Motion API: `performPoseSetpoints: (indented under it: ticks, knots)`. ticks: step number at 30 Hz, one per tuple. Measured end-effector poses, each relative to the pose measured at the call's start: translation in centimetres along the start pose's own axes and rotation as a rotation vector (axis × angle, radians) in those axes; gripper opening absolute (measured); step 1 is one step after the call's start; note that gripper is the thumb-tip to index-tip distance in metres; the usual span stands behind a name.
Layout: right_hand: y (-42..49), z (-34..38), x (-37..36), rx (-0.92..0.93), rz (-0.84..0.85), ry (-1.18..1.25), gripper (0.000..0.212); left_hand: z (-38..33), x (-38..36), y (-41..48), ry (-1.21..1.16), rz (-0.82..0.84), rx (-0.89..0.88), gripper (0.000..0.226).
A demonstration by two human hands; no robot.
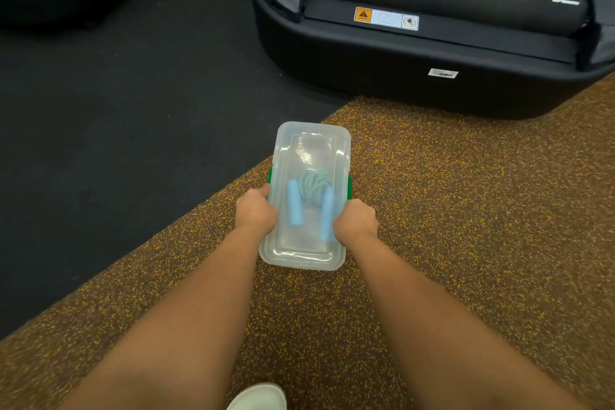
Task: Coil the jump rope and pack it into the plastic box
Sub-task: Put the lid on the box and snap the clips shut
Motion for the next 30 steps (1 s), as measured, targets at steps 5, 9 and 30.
performPoseSetpoints:
  ticks: [5, 9, 30]
  knots:
    - [0.2, -0.1, 0.2, -0.024, 0.014, 0.017, 0.029, 0.4, -0.2, 0.5, -0.028, 0.009, 0.047, 0.054]
    - [0.5, -0.2, 0.3, -0.03, 0.047, 0.059, 0.029, 0.3, -0.2, 0.7, -0.009, 0.002, 0.052, 0.053]
    - [-1.3, -8.1, -0.8, -0.231, 0.269, 0.769, 0.027, -5.7, -3.8, -1.7, 0.08, 0.069, -0.153, 0.046]
Point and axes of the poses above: each hand's wrist, its own y-axis towards the middle knuckle, its own x-axis out of the back of the hand, z = x × y, the point moved 4 cm from there along y, towards the middle knuckle, and after that the axes turned 10 degrees about z, right-handed, at the moved point
